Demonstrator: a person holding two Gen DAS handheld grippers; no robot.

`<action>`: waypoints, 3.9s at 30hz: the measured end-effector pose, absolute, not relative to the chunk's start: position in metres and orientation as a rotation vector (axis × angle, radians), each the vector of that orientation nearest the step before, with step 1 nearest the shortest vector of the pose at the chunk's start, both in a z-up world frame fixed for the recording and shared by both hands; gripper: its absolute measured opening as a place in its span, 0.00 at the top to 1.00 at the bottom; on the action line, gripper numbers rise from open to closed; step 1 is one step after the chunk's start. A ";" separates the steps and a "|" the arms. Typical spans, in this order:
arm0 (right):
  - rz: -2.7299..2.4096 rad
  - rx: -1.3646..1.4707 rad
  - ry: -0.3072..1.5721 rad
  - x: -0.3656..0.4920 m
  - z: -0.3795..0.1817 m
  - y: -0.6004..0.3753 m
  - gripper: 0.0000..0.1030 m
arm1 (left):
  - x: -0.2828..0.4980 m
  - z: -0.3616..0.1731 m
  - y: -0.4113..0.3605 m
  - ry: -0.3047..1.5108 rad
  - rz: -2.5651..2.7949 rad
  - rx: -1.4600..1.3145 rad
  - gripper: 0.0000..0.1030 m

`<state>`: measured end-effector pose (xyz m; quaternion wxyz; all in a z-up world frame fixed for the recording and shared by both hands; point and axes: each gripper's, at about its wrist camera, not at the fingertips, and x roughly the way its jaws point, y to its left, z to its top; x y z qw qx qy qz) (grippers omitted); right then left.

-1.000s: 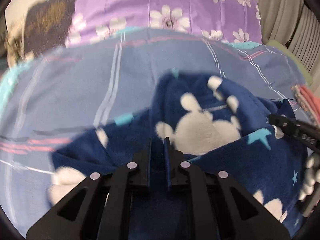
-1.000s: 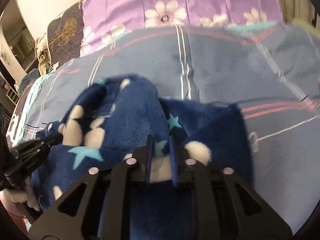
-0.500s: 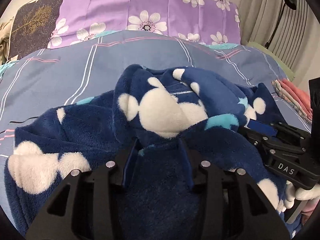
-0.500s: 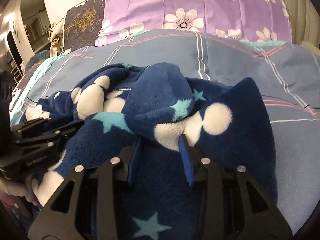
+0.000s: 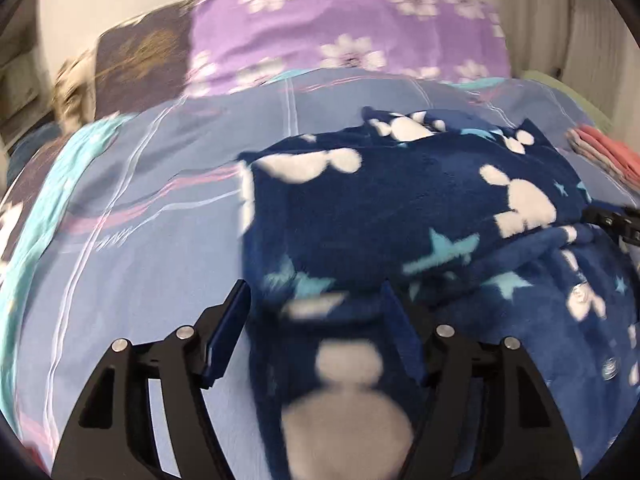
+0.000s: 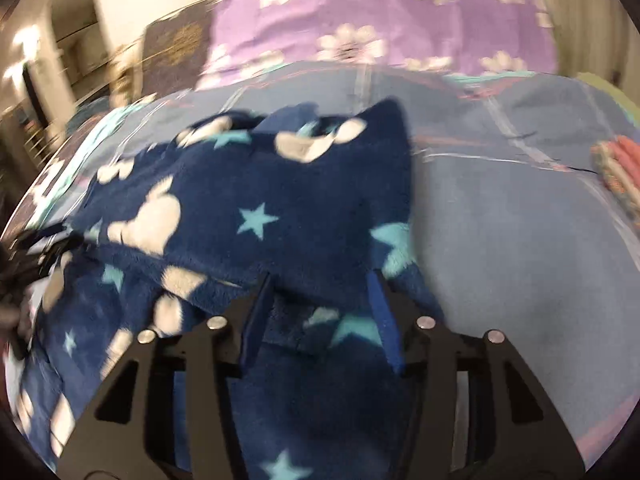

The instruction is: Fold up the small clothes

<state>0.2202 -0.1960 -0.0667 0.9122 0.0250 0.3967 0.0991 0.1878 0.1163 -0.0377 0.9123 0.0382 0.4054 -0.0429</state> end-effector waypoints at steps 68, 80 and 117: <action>0.478 0.805 0.791 -0.069 -0.071 -0.322 0.87 | -0.125 -0.022 0.165 0.636 -0.341 -0.444 0.89; 0.425 0.836 0.930 -0.086 -0.112 -0.334 0.78 | -0.132 -0.068 0.170 0.803 -0.274 -0.445 0.86; 0.537 0.572 0.464 -0.076 0.055 -0.324 0.88 | -0.106 0.067 0.156 0.509 -0.387 -0.367 0.87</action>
